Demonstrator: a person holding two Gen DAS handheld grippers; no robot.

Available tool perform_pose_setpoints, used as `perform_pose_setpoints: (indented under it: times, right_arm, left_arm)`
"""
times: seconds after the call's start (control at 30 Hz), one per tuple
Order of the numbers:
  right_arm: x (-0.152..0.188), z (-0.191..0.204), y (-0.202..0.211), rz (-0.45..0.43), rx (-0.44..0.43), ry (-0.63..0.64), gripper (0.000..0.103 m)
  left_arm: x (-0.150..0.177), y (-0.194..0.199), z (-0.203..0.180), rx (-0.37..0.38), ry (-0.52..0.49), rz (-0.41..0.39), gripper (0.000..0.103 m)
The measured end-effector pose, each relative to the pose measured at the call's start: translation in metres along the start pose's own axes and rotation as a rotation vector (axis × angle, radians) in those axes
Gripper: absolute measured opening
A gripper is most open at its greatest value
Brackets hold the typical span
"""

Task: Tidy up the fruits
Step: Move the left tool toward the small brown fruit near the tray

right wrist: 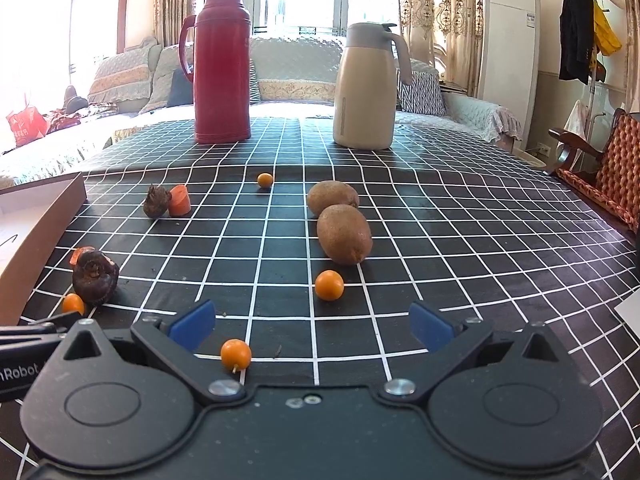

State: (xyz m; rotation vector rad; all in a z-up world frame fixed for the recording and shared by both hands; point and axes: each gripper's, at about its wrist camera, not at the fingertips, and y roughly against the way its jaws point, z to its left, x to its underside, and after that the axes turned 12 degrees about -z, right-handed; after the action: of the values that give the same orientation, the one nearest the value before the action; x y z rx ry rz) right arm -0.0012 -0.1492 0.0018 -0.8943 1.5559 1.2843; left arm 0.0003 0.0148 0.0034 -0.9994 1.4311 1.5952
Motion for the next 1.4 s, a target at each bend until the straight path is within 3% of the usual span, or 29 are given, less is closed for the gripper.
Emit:
perform_pose_setpoints:
  times: [0.17,0.27,0.47,0.63,0.83,1.4]
  right_arm:
    - [-0.004,0.001,0.007,-0.03,-0.028,-0.018,0.103]
    - [-0.014,0.002,0.018,-0.071,-0.05,-0.053,0.103]
    - [-0.025,0.007,0.048,-0.145,-0.091,-0.021,0.103]
    - [-0.022,0.01,0.07,-0.131,-0.126,-0.033,0.103]
    - [-0.016,0.011,0.082,-0.133,-0.111,-0.021,0.103]
    - [-0.003,-0.003,0.075,-0.1,-0.08,-0.063,0.103]
  left_arm:
    - [-0.003,0.012,0.002,-0.031,-0.037,-0.056,0.103]
    - [-0.008,0.027,0.012,-0.032,-0.001,-0.108,0.103]
    - [-0.01,0.05,0.037,-0.071,0.028,-0.099,0.103]
    - [-0.01,0.075,0.057,-0.096,0.045,-0.113,0.103]
    - [-0.011,0.081,0.061,-0.068,0.045,-0.129,0.103]
    - [0.0,0.074,0.05,-0.051,0.035,-0.124,0.103]
